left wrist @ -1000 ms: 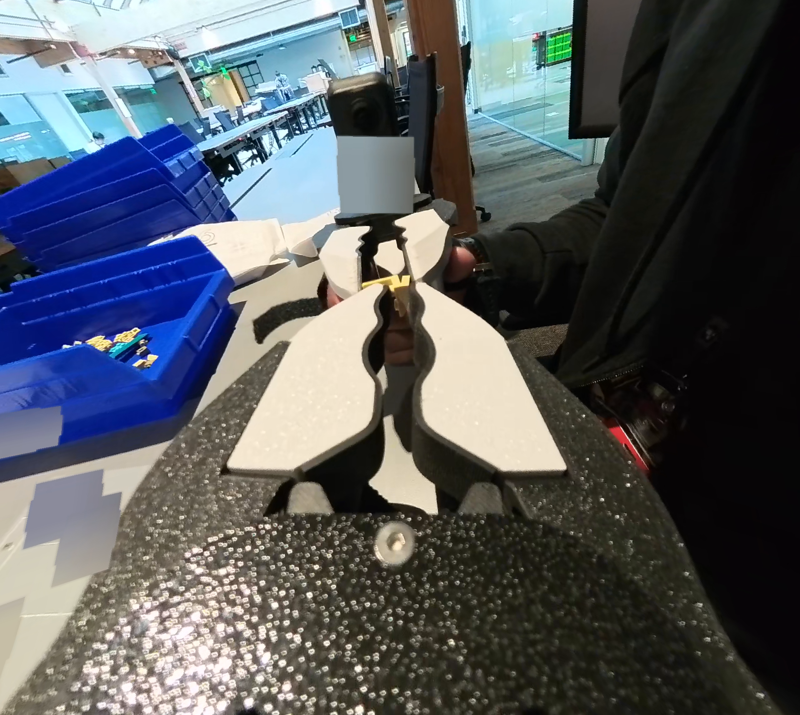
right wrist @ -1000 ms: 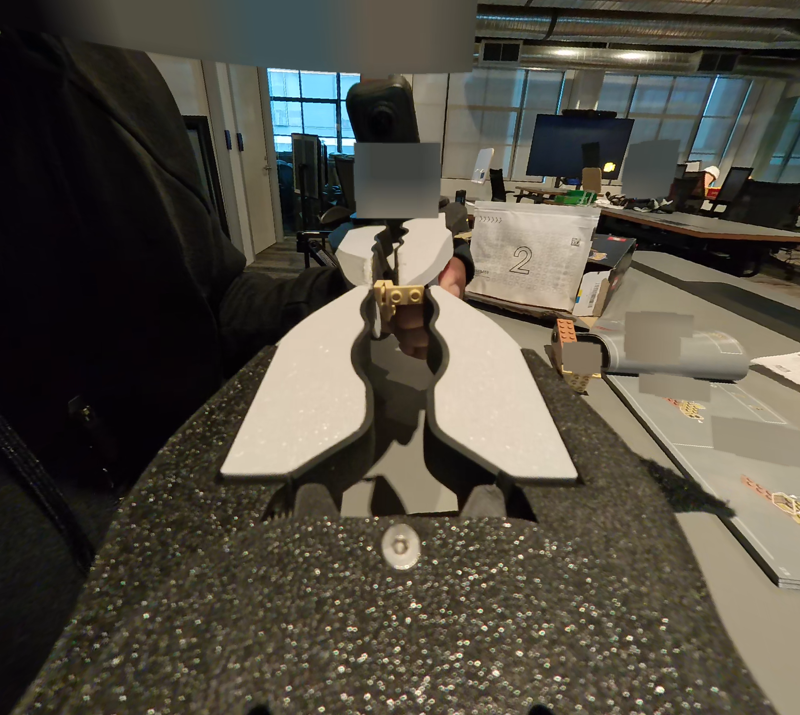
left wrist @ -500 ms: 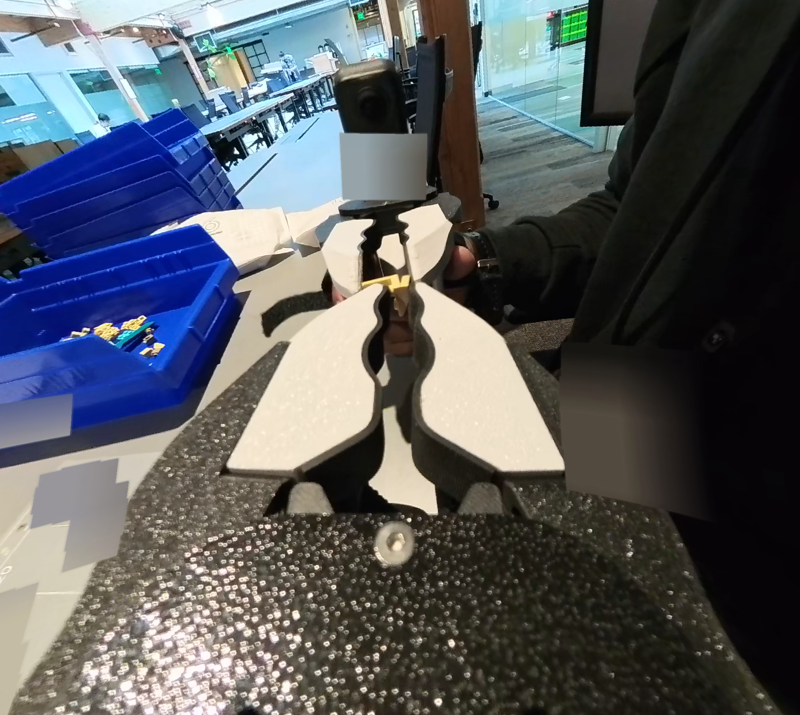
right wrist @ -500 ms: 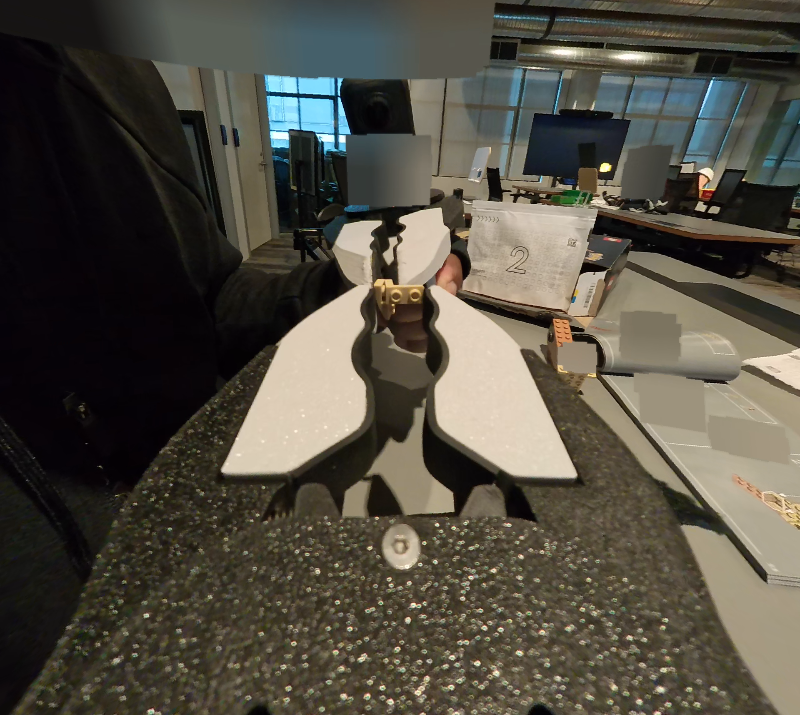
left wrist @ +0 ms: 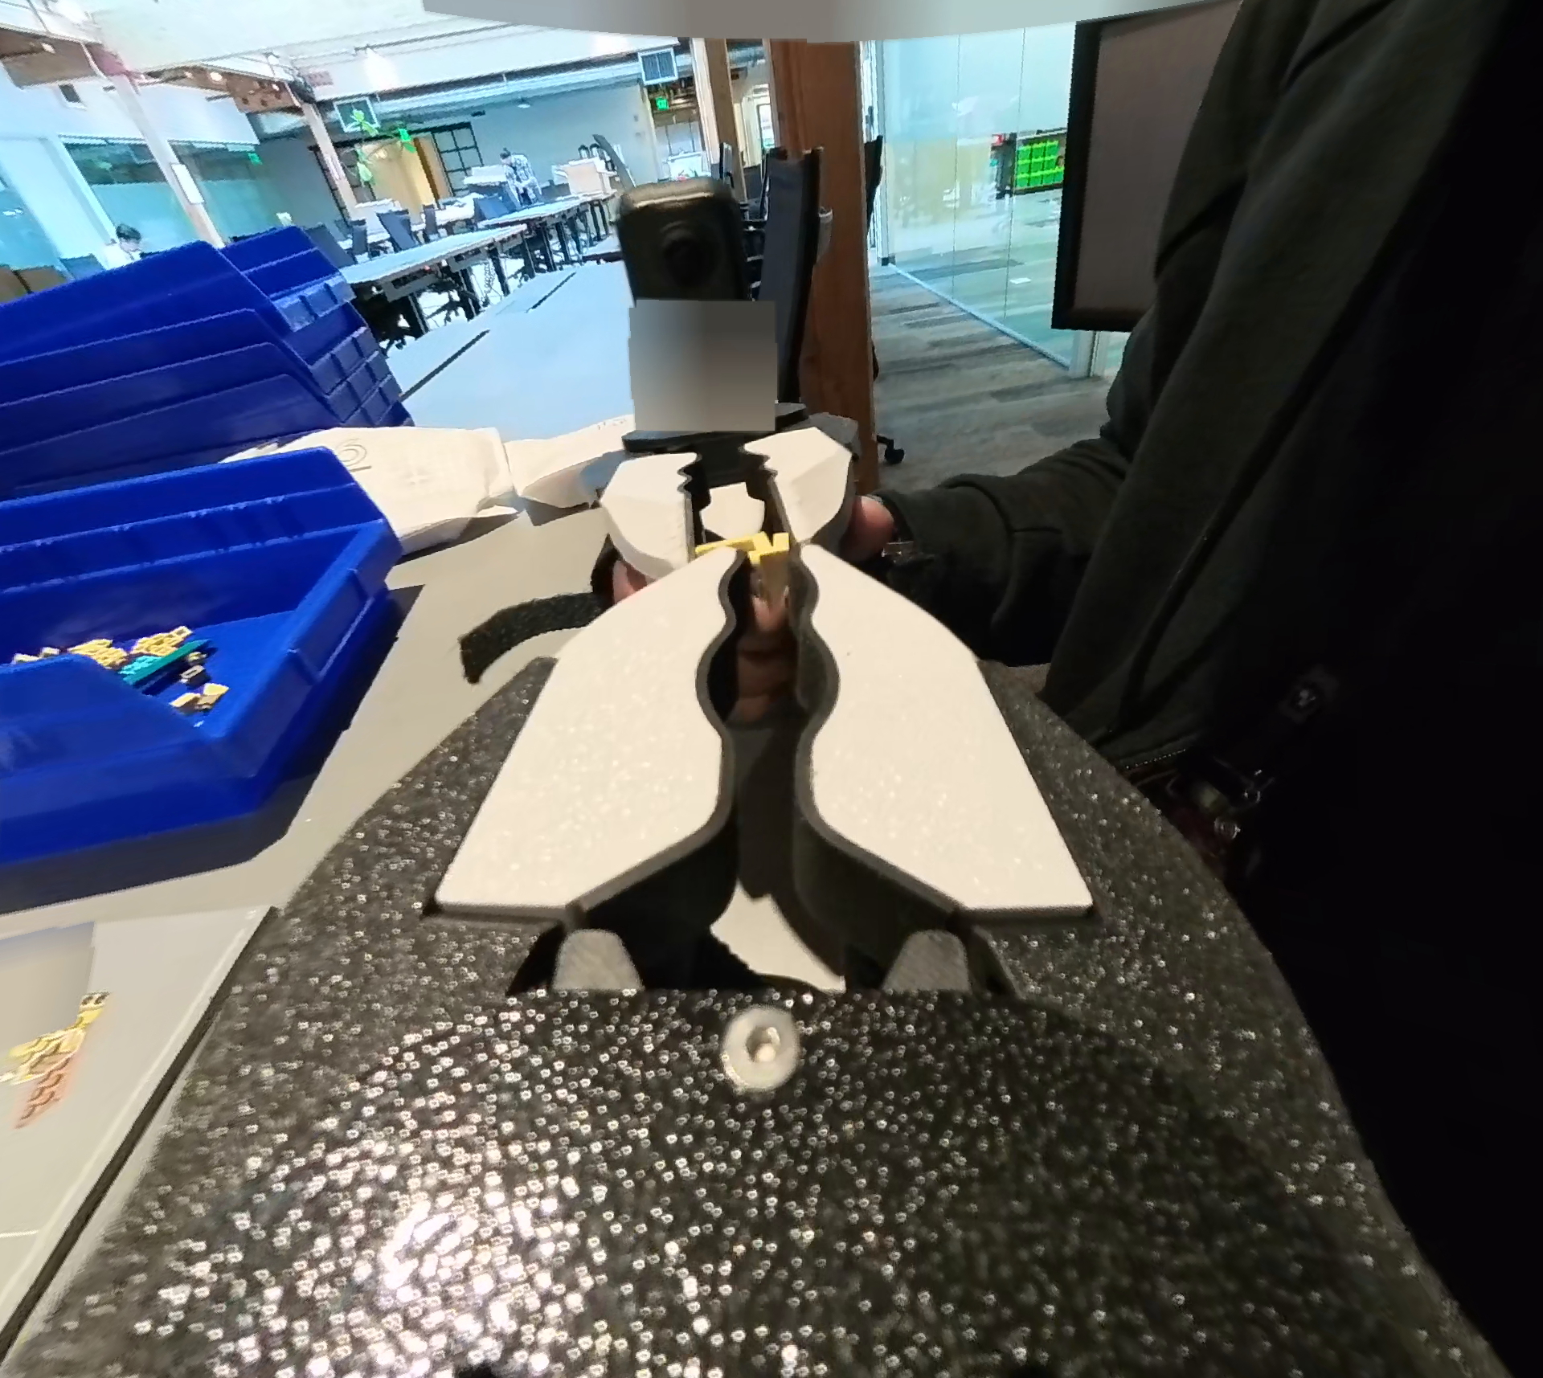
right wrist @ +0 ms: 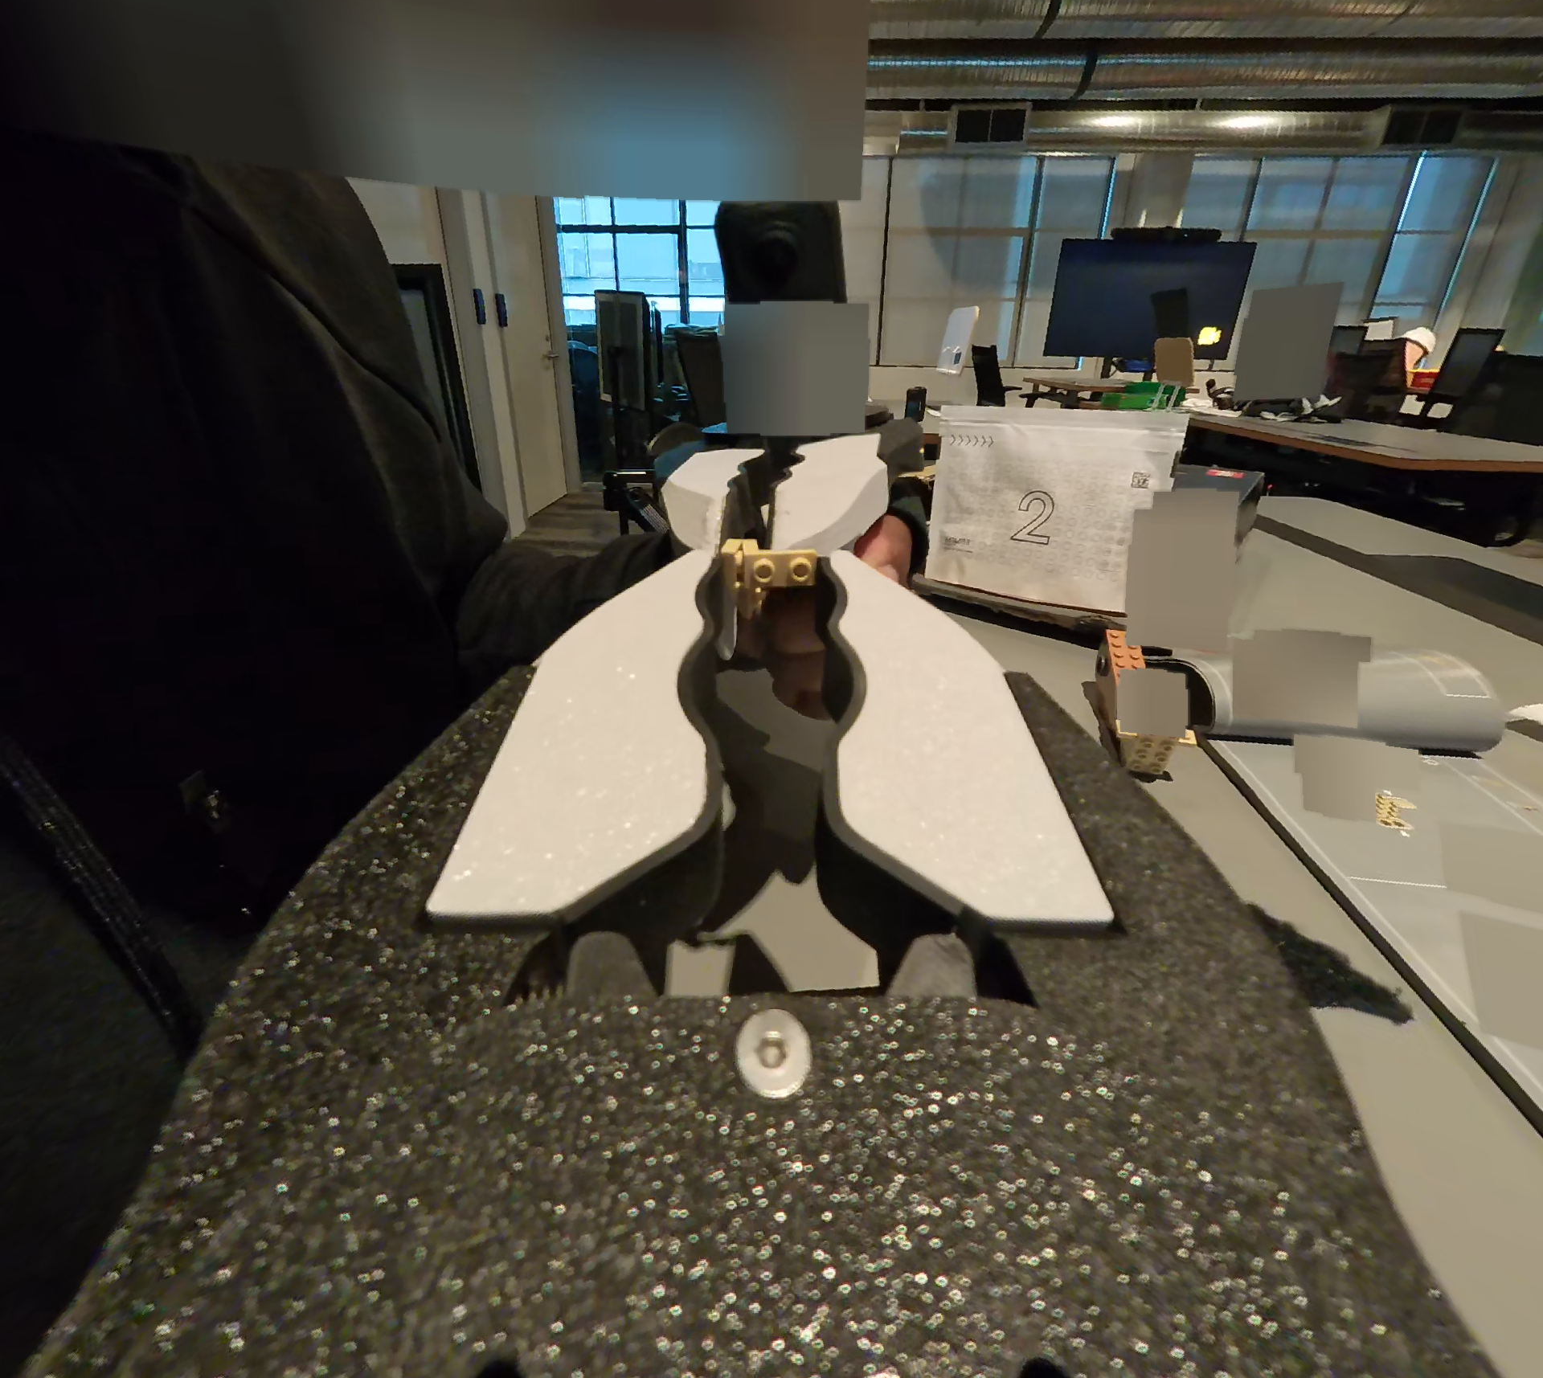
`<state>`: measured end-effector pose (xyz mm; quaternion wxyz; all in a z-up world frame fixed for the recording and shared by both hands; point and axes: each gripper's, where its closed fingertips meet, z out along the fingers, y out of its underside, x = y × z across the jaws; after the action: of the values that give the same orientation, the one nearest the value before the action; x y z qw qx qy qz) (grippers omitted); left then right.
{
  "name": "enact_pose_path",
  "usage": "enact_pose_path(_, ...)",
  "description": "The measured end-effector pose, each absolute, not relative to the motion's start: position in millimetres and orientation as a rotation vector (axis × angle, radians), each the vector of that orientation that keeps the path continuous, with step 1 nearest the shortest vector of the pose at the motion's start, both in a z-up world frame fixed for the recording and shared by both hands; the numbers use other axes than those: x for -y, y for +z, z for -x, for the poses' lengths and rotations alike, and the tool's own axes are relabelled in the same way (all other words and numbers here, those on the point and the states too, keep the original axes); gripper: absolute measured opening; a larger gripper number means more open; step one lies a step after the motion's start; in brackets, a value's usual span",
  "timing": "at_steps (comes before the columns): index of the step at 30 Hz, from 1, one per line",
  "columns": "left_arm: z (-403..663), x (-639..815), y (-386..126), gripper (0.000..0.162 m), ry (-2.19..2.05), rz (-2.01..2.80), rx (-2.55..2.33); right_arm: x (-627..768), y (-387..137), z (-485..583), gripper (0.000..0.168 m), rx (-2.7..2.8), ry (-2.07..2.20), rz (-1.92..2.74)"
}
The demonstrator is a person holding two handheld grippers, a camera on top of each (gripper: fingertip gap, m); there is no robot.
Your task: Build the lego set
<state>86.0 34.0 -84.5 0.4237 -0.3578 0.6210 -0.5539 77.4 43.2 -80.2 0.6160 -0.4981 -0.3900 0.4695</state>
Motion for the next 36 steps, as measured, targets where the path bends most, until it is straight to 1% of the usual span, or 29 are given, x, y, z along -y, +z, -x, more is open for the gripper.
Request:
enact_pose_path(11,-85.5,-33.4,-82.1,0.009,-1.428,0.892,-1.529,-43.4,-78.5,-78.0,0.019,0.890,1.073,1.139)
enact_pose_path(28,-89.6,-33.3,-80.8,0.007,-1.256,0.867,-1.556,-41.2,-76.3,-81.0,0.019,0.888,1.067,1.113)
enact_pose_path(36,-89.5,-32.7,-81.4,0.007,-1.273,0.871,-1.557,-40.9,-76.9,-80.8,0.019,0.893,1.063,1.117)
